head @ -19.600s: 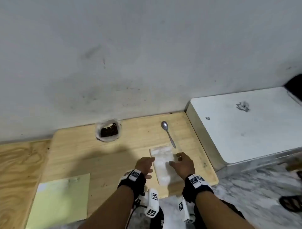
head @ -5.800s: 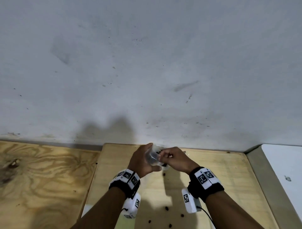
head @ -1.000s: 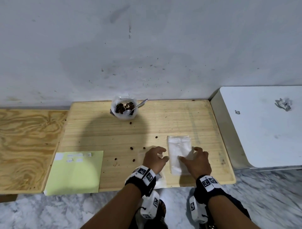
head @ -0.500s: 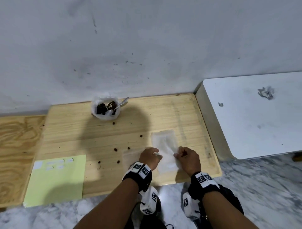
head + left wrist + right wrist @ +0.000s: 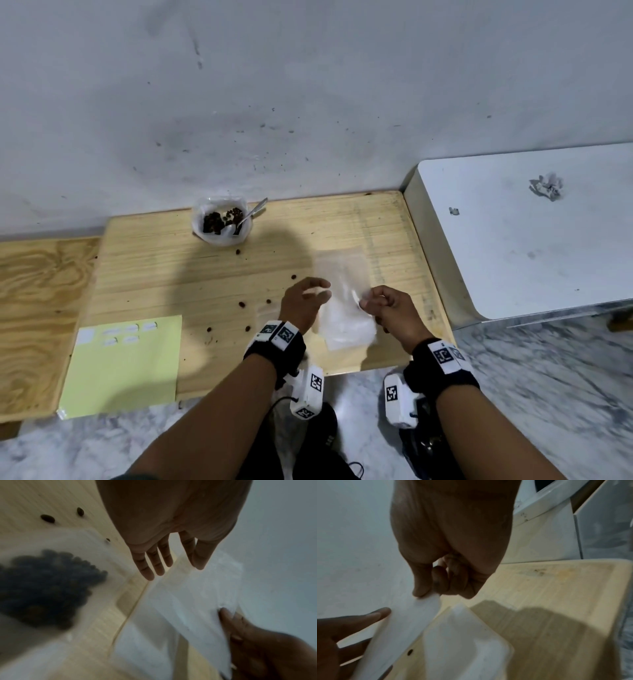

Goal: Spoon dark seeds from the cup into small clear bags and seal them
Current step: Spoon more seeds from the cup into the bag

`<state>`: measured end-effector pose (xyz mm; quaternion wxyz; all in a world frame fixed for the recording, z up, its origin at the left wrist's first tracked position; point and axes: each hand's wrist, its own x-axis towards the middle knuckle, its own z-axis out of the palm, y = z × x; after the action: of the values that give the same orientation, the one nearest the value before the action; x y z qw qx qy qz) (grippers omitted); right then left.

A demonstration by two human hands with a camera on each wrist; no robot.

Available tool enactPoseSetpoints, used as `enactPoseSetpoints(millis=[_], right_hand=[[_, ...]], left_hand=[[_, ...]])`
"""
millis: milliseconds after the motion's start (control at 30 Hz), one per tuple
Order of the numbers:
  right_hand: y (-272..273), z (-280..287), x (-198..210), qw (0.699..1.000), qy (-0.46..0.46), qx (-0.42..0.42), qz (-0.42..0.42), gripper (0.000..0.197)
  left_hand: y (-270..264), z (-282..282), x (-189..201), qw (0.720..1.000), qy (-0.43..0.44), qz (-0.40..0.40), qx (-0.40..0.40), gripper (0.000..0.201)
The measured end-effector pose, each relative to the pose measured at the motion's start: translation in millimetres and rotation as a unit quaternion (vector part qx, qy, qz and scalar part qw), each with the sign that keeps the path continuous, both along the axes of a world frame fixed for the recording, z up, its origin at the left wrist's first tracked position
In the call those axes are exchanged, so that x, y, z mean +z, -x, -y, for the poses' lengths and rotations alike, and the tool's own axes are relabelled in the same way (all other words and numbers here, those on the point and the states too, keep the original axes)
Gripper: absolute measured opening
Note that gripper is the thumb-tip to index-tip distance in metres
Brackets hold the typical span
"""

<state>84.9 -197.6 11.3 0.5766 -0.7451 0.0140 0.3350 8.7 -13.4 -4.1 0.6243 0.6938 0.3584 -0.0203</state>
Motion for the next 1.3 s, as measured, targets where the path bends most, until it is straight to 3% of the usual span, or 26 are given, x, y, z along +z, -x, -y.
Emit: enactPoseSetpoints(millis=[133,233,300,433,500,767,867,900,1033,1100,1200,1300], right_hand=[[3.2,-12.1,23.1,0.993,0.017,0.118,-0.025,0.024],[2.0,-24.8,41.9,0.999,0.006,0.041,0.027,0.028],[-1.0,-33.1,55.2,0.998,0.017,0.042,0.051,0.019],[3.7,-49.4,69.4,0.976,0.076,0.203,0.011,0.013],[11.5,-60.0,73.0,0.966,0.081,0.244,0.000,0.015],[44.2,-111.0,87.0,0.959,0.063,0.273,0.050,0.012],[49.4,-137.4,89.6,0.968,0.068,0.238,0.050,0.008],[51.0,-148.7,89.7,0.972,0.064,0.220,0.051,0.012],[57.7,-189.0,97.8,0.982,0.015,0.168,0.081,0.011],[60.8,-211.4,99.7,0.983,-0.018,0.156,0.093,0.011],[58.7,-245.4,97.8,0.982,-0.005,0.164,0.094,0.009],[49.1,-275.5,93.4,0.980,0.037,0.183,0.072,0.010]], left_hand=[[1.2,-16.2,31.2,0.999,0.017,0.036,0.035,0.031],[6.4,-31.4,47.0,0.997,-0.052,0.040,-0.027,0.037],[12.8,-40.4,57.0,0.988,-0.117,0.031,-0.095,0.038],[25.5,-54.3,69.8,0.969,-0.190,0.009,-0.158,0.036],[33.4,-58.6,72.7,0.964,-0.209,0.005,-0.163,0.032],[68.3,-91.3,82.2,0.955,-0.268,0.002,-0.130,0.022],[78.1,-107.1,82.0,0.932,-0.357,0.021,-0.064,0.005],[80.0,-114.7,82.0,0.926,-0.374,0.045,-0.028,0.008],[76.5,-140.8,96.5,0.948,-0.308,0.076,0.031,0.026],[72.8,-160.2,99.4,0.975,-0.207,0.070,0.034,0.032],[67.7,-191.4,99.8,0.993,-0.060,0.087,0.056,0.026],[62.0,-227.7,100.8,0.995,-0.027,0.091,0.025,0.014]])
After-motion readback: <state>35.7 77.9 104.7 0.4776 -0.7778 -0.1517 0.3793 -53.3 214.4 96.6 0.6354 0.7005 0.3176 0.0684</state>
